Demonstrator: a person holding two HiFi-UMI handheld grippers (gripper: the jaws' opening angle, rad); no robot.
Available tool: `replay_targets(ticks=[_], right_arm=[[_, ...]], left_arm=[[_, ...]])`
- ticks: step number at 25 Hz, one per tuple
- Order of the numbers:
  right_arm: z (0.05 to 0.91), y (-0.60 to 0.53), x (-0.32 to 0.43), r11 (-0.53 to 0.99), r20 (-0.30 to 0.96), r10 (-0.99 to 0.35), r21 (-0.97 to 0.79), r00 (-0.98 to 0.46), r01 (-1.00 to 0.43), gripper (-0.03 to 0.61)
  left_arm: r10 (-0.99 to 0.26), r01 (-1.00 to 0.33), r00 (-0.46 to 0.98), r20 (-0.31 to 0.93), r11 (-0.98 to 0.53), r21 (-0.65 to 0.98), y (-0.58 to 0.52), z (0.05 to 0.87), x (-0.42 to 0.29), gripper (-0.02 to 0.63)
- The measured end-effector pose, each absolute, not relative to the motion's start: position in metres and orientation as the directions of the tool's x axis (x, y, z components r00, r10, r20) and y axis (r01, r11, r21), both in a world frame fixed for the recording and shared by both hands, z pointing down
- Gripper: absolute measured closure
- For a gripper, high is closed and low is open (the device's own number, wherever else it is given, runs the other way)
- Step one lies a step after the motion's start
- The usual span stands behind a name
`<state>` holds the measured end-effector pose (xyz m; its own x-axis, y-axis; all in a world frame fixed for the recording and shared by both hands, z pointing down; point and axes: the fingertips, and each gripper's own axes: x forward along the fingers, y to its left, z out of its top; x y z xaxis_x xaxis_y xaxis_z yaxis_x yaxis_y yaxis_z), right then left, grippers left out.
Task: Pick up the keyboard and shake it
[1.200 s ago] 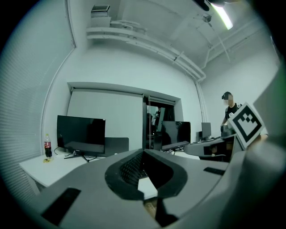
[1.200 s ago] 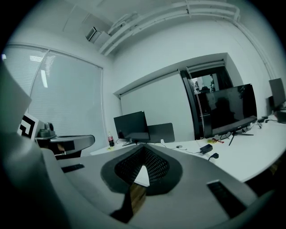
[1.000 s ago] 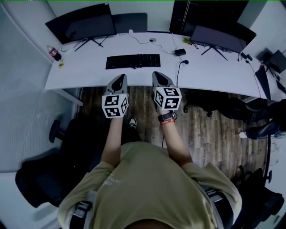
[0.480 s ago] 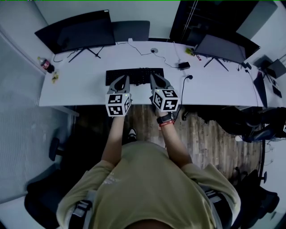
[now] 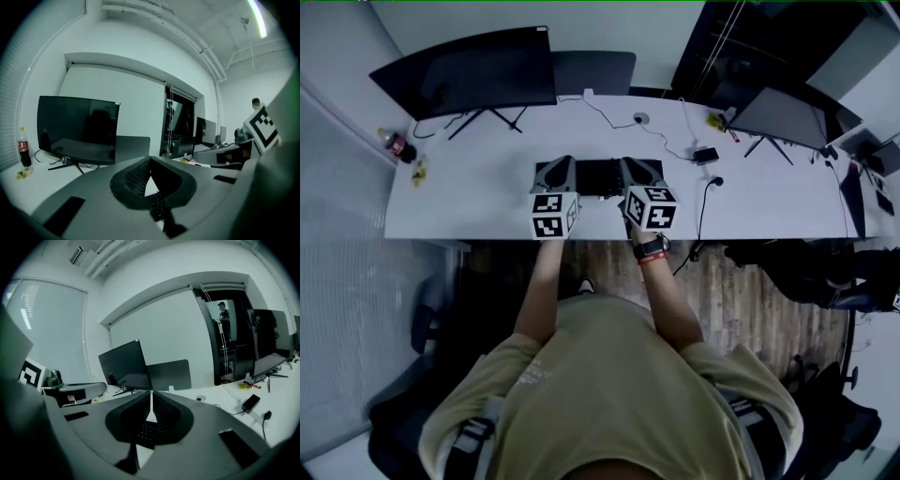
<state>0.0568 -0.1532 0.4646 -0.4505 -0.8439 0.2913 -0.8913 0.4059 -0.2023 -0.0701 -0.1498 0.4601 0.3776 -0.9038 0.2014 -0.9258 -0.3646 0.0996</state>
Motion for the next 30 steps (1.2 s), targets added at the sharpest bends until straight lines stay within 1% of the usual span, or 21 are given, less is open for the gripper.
replay_targets(ticks=[5, 9, 17, 24, 25, 27, 28, 30], right_arm=[[0.479, -0.179, 0.044, 0.369, 0.319, -0.851, -0.202, -0.417, -0.907, 0.554], [0.489, -0.195, 0.034, 0.349, 0.333, -0.851, -0.218, -0.406, -0.911, 0.554], [0.501, -0.196, 0.027, 0.343, 0.389, -0.833, -0.193, -0.393, -0.919, 0.552], [0.53, -0.193, 0.032, 0.334, 0.434, -0.813, -0.198, -0.388, -0.921, 0.547], [0.534, -0.195, 0.033, 0.334, 0.44, -0.809, -0.202, -0.39, -0.921, 0.534], [0.542, -0.201, 0.034, 0.333, 0.449, -0.802, -0.211, -0.394, -0.919, 0.465], [0.545, -0.204, 0.035, 0.334, 0.453, -0.798, -0.216, -0.397, -0.917, 0.445], [0.552, -0.211, 0.037, 0.336, 0.461, -0.791, -0.223, -0.402, -0.915, 0.445]], left_arm=[[-0.883, -0.918, 0.396, 0.252, -0.387, 0.088, -0.176, 0.481, -0.089, 0.594], [-0.846, -0.895, 0.443, 0.298, -0.437, 0.091, -0.188, 0.498, -0.097, 0.594], [-0.823, -0.886, 0.461, 0.331, -0.445, 0.128, -0.191, 0.517, -0.105, 0.593], [-0.798, -0.881, 0.47, 0.378, -0.45, 0.144, -0.189, 0.548, -0.103, 0.592], [-0.794, -0.881, 0.469, 0.386, -0.451, 0.142, -0.19, 0.552, -0.102, 0.592], [-0.79, -0.882, 0.465, 0.399, -0.449, 0.139, -0.196, 0.557, -0.102, 0.592], [-0.79, -0.885, 0.461, 0.403, -0.446, 0.137, -0.199, 0.559, -0.103, 0.592], [-0.791, -0.89, 0.449, 0.415, -0.435, 0.134, -0.206, 0.563, -0.105, 0.592]])
